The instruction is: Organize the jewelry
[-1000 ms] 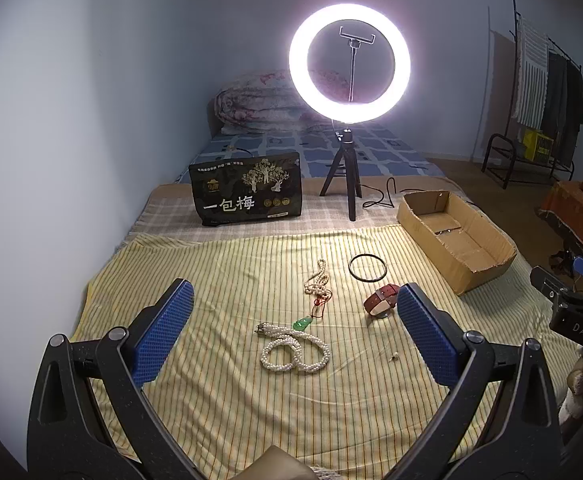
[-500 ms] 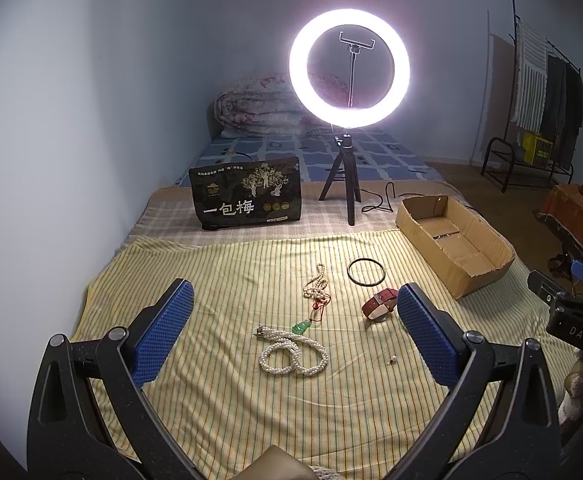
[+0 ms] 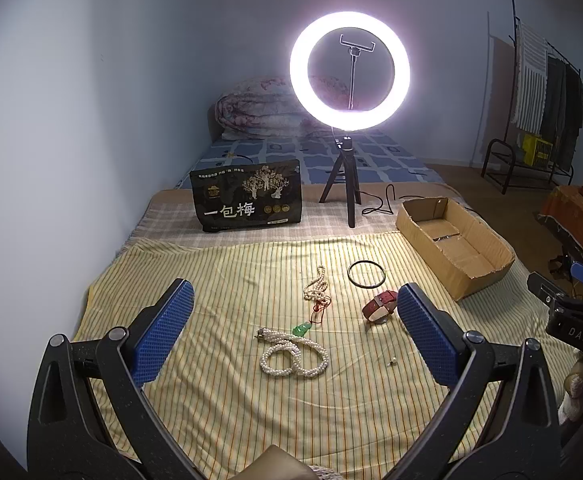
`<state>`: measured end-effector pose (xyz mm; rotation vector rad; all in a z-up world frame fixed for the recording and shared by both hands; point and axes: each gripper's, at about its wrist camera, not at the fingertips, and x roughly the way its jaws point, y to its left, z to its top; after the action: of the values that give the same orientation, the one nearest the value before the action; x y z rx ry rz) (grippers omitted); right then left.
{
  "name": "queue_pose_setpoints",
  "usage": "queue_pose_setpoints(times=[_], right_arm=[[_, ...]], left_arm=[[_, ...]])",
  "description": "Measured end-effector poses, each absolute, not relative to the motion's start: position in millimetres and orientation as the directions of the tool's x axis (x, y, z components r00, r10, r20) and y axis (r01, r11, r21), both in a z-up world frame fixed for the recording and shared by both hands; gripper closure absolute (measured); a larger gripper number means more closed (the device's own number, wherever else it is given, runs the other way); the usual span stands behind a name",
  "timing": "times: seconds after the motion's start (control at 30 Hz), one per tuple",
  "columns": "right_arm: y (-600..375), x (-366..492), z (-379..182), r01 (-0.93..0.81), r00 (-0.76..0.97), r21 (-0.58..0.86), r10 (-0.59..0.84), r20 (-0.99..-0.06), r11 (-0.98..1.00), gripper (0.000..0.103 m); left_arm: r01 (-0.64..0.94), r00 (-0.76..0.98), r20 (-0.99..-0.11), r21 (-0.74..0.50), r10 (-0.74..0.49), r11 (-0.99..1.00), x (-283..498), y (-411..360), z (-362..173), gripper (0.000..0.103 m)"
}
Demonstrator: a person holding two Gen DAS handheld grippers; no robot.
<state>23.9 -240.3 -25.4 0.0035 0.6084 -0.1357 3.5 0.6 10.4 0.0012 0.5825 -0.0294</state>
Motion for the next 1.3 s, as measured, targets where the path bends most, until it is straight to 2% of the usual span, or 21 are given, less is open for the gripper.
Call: queue_pose_setpoints(times=[1.3], right_arm=[[-238.0, 25.3, -27.2, 0.121, 0.804, -0.039, -0.121, -0.582, 0.992, 0.0]], left_arm=[[0.011, 0.837, -0.548, 0.003, -0.007, 1.0, 4.4, 7.6, 11.9, 0.0]])
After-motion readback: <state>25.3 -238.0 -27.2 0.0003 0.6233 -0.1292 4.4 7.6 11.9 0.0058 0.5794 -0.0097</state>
